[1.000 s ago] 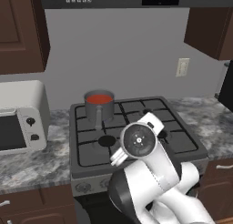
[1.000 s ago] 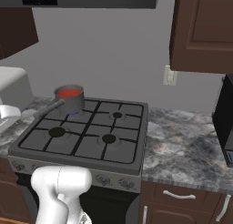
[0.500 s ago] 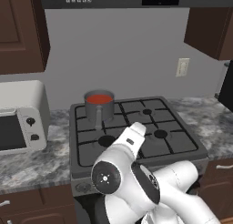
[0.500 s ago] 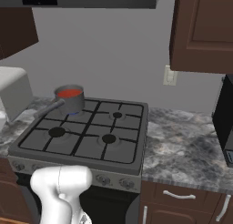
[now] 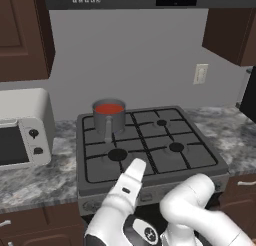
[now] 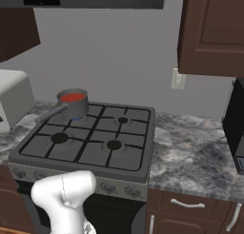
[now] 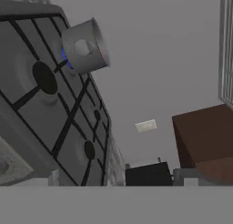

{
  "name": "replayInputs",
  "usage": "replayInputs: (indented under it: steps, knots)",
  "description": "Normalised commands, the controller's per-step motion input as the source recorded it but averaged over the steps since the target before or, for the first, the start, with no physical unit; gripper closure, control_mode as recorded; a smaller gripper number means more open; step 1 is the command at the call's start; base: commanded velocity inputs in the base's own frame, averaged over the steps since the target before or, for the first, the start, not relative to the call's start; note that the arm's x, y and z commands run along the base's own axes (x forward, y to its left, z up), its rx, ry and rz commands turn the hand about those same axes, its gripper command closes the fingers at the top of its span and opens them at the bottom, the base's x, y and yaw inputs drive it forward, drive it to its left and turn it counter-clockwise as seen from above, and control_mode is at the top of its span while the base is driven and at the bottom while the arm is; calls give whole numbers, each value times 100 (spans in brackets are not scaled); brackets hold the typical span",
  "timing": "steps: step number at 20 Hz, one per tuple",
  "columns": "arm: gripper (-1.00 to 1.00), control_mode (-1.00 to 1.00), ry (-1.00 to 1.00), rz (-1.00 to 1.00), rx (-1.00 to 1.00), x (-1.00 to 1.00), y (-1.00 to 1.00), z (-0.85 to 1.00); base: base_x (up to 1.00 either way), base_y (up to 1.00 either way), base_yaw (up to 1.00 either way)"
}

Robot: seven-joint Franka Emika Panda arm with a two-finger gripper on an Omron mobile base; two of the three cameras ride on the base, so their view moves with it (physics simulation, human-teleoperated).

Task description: Wait until the marinara sauce is simmered to a deep red color and then turn off the stove.

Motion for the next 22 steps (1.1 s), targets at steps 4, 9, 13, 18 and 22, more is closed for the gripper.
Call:
replayInputs:
  steps: [4, 9, 13, 18, 22]
  knots:
    - [-100, -100, -12, 2, -6, 0, 0, -40, 0, 0, 0]
    - [-100, -100, -11, 2, 0, 0, 0, -32, 0, 0, 0]
    - [-100, -100, -7, 2, 0, 0, 0, -28, 0, 0, 0]
    - [-100, -100, -5, 3, 0, 0, 0, -28, 0, 0, 0]
    - [-100, -100, -6, 2, -1, 0, 0, -33, 0, 0, 0]
